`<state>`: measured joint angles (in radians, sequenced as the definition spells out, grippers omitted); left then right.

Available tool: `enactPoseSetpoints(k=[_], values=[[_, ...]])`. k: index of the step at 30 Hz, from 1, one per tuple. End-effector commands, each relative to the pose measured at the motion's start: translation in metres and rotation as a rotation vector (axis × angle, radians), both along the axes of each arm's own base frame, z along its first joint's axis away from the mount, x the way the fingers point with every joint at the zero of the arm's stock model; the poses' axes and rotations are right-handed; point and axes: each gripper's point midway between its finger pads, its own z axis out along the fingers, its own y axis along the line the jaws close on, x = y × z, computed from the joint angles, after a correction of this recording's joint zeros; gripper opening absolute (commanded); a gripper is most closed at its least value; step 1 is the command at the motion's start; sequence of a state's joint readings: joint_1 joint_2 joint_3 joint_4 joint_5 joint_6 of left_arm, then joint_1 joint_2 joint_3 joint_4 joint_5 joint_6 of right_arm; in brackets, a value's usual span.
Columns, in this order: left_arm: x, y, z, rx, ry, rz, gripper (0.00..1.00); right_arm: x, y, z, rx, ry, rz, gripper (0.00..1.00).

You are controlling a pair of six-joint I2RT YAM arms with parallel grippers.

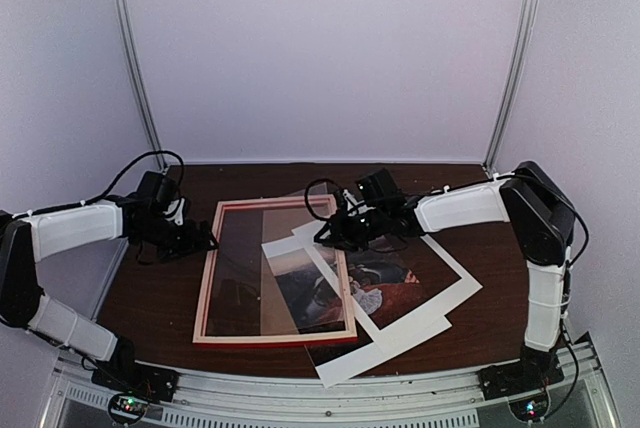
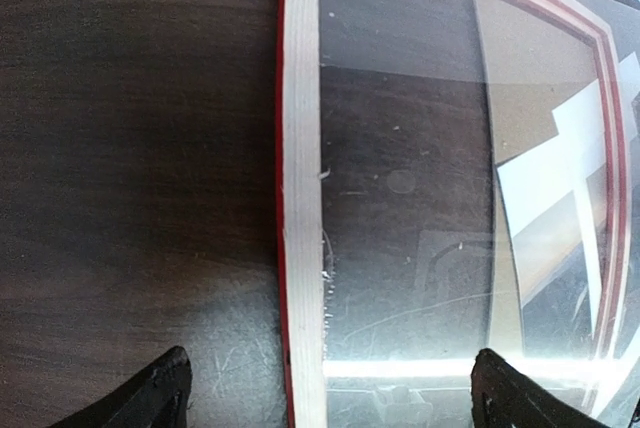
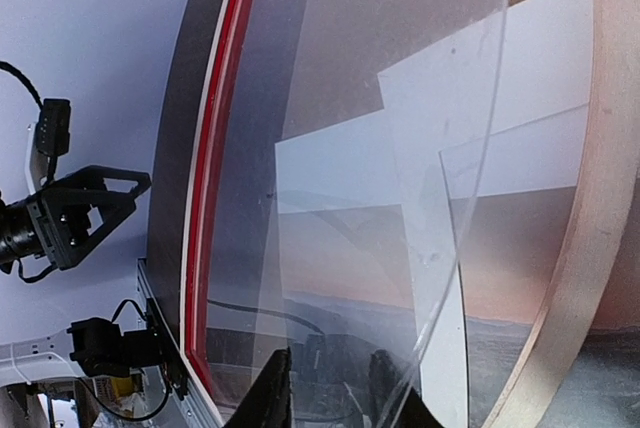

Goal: Put the photo into the frame
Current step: Place the glass panel at the frame body.

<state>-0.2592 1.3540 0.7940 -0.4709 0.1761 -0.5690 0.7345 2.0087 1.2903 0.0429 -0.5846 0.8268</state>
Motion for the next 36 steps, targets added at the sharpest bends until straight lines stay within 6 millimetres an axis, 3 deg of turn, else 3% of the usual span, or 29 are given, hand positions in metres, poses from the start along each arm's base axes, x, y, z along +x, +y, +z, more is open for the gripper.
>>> enactPoseSetpoints(k=[1, 8, 17, 25, 30, 36], values=[[0.013, -0.016, 0.014, -0.025, -0.049, -0.016, 0.98, 0.006, 0.003, -0.003, -0.027, -0.023, -0.003, 0.31], [0.013, -0.045, 0.014, -0.045, -0.049, -0.065, 0.98, 0.006, 0.001, -0.011, -0.062, -0.010, -0.004, 0.42], [0.009, -0.103, 0.008, -0.088, -0.042, -0.173, 0.98, 0.008, -0.002, -0.015, -0.102, -0.010, -0.006, 0.60], [0.004, -0.153, -0.007, -0.106, -0.009, -0.269, 0.98, 0.007, -0.004, -0.017, -0.120, -0.008, -0.004, 0.65], [0.001, -0.166, -0.017, -0.098, 0.011, -0.293, 0.98, 0.007, -0.005, -0.017, -0.126, -0.008, -0.003, 0.65], [-0.002, -0.165, -0.030, -0.082, 0.037, -0.291, 0.97, 0.005, -0.009, -0.017, -0.142, -0.007, -0.005, 0.66]])
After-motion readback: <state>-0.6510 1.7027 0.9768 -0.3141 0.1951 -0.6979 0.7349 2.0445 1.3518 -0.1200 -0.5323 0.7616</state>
